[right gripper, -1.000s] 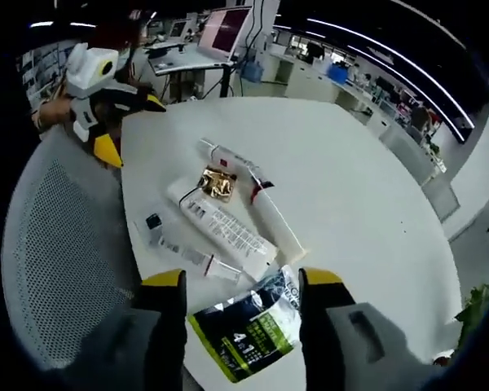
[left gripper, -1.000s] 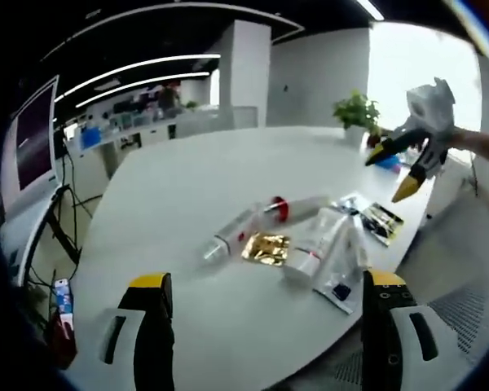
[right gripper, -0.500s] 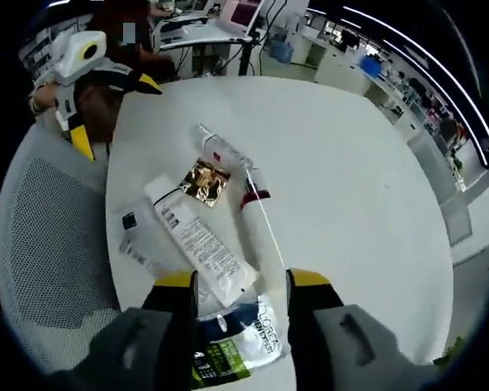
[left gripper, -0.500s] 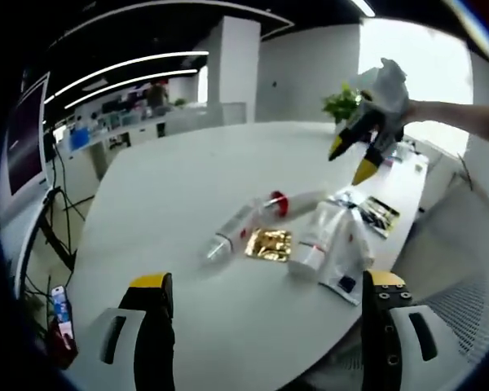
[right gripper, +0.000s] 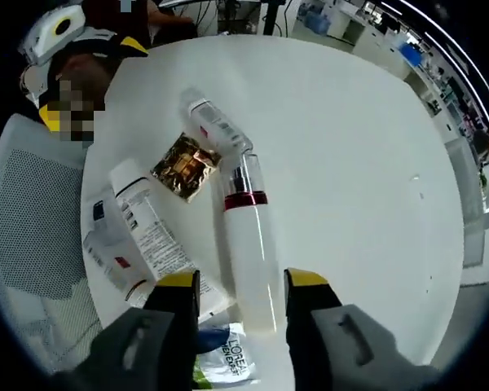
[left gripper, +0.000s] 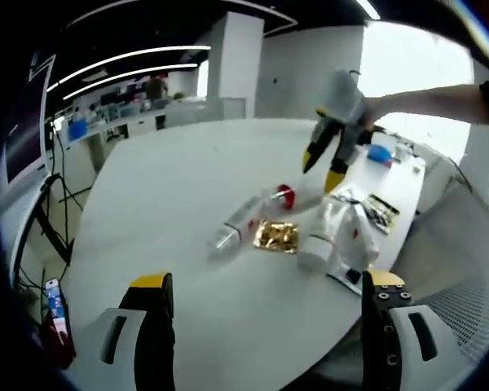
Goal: Arrange the skincare products in the storage area until every visible bottle or jar stands upright without overlapping.
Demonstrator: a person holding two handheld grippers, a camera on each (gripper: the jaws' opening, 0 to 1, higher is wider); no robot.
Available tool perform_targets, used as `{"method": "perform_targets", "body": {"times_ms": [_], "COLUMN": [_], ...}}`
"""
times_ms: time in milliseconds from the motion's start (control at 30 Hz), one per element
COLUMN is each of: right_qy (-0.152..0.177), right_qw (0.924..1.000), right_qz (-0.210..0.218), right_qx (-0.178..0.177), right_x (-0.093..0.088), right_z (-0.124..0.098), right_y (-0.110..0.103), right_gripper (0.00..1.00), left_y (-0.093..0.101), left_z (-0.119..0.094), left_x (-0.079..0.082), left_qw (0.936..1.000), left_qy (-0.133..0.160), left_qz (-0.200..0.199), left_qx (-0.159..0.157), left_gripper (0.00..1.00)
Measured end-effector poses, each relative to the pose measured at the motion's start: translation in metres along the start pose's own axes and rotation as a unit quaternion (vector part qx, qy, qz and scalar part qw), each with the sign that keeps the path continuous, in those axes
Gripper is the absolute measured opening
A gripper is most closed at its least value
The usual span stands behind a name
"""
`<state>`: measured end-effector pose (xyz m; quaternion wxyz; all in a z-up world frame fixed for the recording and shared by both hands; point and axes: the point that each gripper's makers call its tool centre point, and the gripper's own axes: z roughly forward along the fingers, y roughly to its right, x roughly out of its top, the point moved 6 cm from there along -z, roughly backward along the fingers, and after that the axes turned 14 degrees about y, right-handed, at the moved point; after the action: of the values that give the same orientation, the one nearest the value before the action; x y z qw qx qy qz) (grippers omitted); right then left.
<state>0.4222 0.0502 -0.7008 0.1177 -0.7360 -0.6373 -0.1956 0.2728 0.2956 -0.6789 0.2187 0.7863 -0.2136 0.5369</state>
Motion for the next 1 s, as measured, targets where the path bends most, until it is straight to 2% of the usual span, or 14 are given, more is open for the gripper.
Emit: {"method": "perform_targets", "body": {"times_ms": [367, 533, 567, 733, 900, 1000], "right_qy": [-0.041, -0.075, -0.075, -0.07, -0.092, -0.093], "right_qw": [0.9985, 0.9946, 0.9951, 0.9951, 0.9936, 0.9937], "right_qz": [-0.012, -0.021, -0.028, -0.023, -0.038, -0.034], "right_qx": [0.034, 0.069, 0.058, 0.066, 0.053, 0.053], "right_x": [0.004, 0.001, 0.003, 0.005, 0.007, 0.005], "right_z": [0.025, 0.035, 0.035, 0.036, 0.039, 0.038], "right_y": [0.012, 0.01, 0.013, 0.015, 0.01, 0.015], "right_gripper": [0.42, 0.4, 0.39, 0.35, 0.35, 0.34], "left_y": [-0.012, -0.017, -0.018, -0.021, -0.016, -0.012], "left_z": [0.0, 0.0, 0.001, 0.004, 0.008, 0.013], "left_x": [-0.002, -0.001, -0.001, -0.001, 0.0, -0.001], "left_qw": [0.9999, 0.9998, 0.9997, 0.9996, 0.9995, 0.9997], "left_qy": [0.002, 0.003, 0.004, -0.003, 0.003, -0.008], "left_qz": [-0.012, -0.013, -0.015, -0.019, -0.028, -0.021], "left_qx": [0.009, 0.016, 0.017, 0.022, 0.016, 0.004], "left_gripper": [0.93, 0.93, 0.93, 0.92, 0.94, 0.94]}}
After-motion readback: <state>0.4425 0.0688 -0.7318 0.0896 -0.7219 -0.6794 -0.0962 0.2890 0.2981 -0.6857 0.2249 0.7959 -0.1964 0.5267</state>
